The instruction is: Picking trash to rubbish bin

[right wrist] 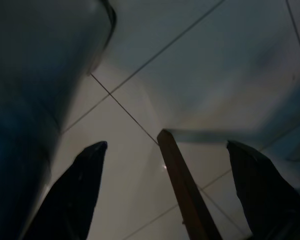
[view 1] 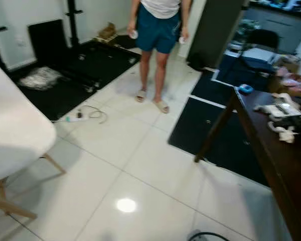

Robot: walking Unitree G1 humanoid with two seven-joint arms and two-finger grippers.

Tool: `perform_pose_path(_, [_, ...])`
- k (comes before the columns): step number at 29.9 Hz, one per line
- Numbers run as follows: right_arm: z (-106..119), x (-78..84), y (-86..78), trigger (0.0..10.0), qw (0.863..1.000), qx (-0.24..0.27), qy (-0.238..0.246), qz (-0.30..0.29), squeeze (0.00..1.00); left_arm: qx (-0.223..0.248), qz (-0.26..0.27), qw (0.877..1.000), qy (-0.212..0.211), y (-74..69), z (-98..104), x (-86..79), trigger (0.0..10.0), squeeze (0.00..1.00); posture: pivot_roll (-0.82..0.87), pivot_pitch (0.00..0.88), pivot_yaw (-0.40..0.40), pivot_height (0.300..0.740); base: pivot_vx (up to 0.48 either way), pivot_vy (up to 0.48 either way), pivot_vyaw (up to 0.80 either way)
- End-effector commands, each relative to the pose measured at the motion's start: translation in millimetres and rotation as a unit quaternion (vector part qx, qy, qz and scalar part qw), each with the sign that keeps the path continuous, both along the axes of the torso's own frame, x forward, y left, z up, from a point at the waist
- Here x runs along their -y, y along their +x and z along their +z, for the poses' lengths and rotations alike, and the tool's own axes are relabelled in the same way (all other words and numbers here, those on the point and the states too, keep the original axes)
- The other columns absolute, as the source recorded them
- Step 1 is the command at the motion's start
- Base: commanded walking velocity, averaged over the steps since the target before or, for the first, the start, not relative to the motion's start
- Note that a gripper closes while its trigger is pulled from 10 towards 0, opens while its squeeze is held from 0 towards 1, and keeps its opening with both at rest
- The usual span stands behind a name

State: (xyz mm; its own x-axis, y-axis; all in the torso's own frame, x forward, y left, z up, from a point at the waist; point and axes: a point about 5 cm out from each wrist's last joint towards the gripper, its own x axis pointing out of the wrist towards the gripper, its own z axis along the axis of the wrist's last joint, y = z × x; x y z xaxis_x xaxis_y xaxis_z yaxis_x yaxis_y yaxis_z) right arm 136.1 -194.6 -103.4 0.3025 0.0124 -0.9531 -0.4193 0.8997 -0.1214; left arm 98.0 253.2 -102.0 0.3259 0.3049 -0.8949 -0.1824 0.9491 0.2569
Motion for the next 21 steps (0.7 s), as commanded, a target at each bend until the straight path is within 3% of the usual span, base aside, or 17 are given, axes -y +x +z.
perform_pose_path(1, [-1,0.8,-2.2,10.0,1.000,-0.004,0.001,-0.005,0.00,-0.006,-0.003,1.000,-0.006,-2.1,-2,4.4,10.0,0.00,0.15,0.067,-0.062,0.740,0.000,0.000,-0.79])
perform_pose_path(7, [0,1.9,-1.6,10.0,1.000,-0.004,0.000,-0.004,0.00,-0.008,-0.003,1.000,-0.007,-3.1,-2,5.6,10.0,0.00,0.15,0.066,-0.063,0.740,0.000,0.000,-0.79])
perform_pose_path(16, [5,35.6,-7.2,10.0,1.000,-0.009,-0.021,-0.009,0.00,-0.007,-0.003,1.000,-0.006,-2.3,-2,5.3,10.0,0.00,0.15,0.058,-0.066,0.740,0.000,0.000,-0.79])
perform_pose_path(21, [5,35.0,-6.1,10.0,1.000,-0.008,-0.021,-0.007,0.00,-0.007,-0.004,1.000,-0.005,-1.7,-2,4.7,10.0,0.00,0.14,0.054,-0.066,0.740,0.000,0.000,-0.79])
